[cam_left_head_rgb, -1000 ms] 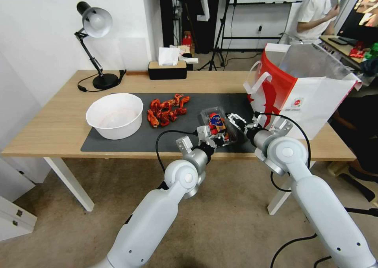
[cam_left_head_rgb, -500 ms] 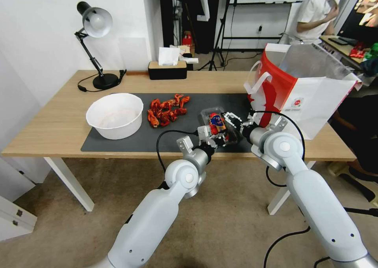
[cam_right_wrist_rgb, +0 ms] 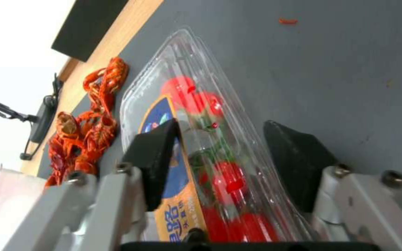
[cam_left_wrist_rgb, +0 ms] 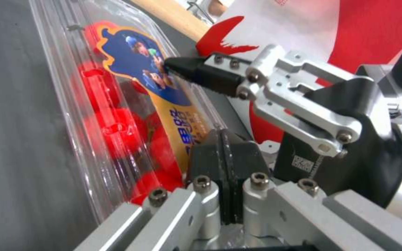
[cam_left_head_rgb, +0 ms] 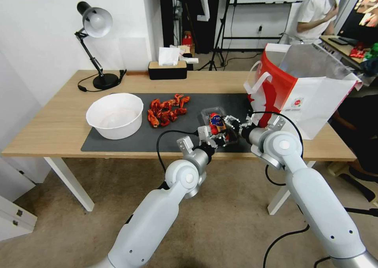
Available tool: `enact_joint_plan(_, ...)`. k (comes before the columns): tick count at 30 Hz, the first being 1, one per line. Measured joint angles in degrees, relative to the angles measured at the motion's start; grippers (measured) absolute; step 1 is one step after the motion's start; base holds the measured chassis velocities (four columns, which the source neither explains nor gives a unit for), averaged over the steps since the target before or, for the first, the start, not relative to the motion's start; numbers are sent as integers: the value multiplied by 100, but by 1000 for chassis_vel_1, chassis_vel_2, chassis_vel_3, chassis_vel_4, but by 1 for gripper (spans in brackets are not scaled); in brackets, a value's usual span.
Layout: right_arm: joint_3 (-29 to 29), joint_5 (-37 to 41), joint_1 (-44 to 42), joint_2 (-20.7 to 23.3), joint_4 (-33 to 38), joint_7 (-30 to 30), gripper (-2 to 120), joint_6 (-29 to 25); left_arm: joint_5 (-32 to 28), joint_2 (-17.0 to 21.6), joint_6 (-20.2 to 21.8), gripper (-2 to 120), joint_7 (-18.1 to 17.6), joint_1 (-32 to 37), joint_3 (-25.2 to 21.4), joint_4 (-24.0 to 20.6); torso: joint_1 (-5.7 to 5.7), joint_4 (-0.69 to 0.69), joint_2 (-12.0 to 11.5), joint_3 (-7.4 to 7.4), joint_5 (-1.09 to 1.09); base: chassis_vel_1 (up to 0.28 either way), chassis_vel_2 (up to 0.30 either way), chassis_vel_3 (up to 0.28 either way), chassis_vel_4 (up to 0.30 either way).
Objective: Close the disposable takeout box, then place it into the delivery bag.
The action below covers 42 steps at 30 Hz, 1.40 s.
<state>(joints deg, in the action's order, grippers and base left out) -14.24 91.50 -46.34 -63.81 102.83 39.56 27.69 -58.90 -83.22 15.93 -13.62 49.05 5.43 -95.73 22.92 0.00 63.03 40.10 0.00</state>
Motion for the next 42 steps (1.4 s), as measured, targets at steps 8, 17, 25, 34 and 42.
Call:
enact_joint_plan(8, -25, 33, -9, -15, -37, -23, 34, 29, 0, -6, -2, 0, 4, 6, 13, -6, 0, -1, 0, 0, 0, 0, 0, 0, 0)
enact_joint_plan(17, -44, 38, -37, -31, -70, -68, 15, 43, 16, -6, -9, 0, 5, 30, 9, -17, 0, 0, 0, 0, 0, 0, 0, 0, 0)
enact_joint_plan(25, -67, 12, -94, -35, -72, -132, 0, 44, 28, -5, -12, 0, 9, 36, 2, -24, 0, 0, 0, -1, 0, 0, 0, 0, 0)
enact_joint_plan(34, -172, -93, -251, -50, -61, -247, 0, 42, 110, 2, -15, 0, 20, 44, -3, -31, -1, 0, 0, -1, 1, 0, 0, 0, 0)
enact_joint_plan(42, -199, -121, -286, -69, -57, -265, 0, 42, 194, 33, -20, 0, 26, 45, -47, -67, -1, 0, -1, 0, 0, 0, 0, 0, 0)
